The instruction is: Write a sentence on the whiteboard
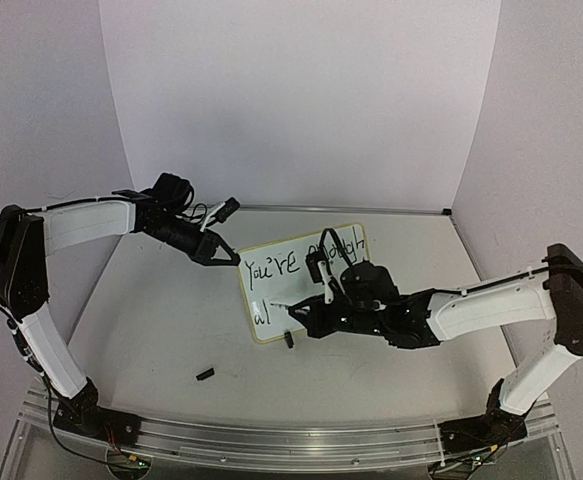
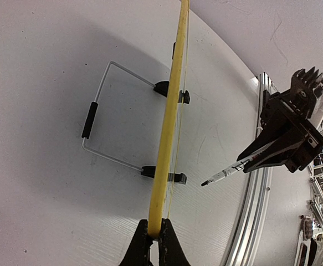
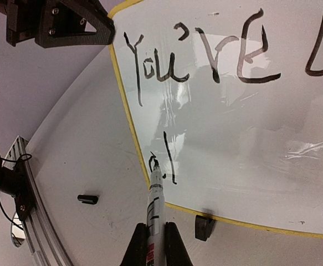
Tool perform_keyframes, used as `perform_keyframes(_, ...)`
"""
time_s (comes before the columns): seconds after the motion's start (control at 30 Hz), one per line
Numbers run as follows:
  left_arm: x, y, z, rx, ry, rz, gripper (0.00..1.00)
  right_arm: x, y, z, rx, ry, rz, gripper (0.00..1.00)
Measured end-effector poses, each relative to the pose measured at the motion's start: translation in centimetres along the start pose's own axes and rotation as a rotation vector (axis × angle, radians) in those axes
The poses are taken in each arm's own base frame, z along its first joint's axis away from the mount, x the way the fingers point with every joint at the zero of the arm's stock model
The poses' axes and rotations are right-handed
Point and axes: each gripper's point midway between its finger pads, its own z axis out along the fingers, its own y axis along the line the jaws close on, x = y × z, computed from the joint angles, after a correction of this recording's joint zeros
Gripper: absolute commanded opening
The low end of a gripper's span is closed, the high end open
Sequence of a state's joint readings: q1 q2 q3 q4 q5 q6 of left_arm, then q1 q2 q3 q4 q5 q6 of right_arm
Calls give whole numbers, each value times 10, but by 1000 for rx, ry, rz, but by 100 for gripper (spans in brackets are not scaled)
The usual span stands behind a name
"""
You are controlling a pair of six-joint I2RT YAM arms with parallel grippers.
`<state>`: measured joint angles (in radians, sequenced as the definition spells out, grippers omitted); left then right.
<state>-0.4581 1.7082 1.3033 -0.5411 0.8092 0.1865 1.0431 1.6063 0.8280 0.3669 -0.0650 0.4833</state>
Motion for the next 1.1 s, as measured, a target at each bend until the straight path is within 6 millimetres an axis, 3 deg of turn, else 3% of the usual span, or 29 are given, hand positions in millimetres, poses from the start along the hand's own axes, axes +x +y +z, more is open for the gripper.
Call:
perform_keyframes(0.4,-1,-2,0,-4,1,7,0,28,-16,16,43,74,-21,0)
perform_keyframes(0.77,-1,-2,0,-5,1,7,0,16,-15,21,59,43,-36,0)
perform_keyframes(1.1,-1,-2,0,-5,1,8,0,20,-19,25,80,55,-29,0)
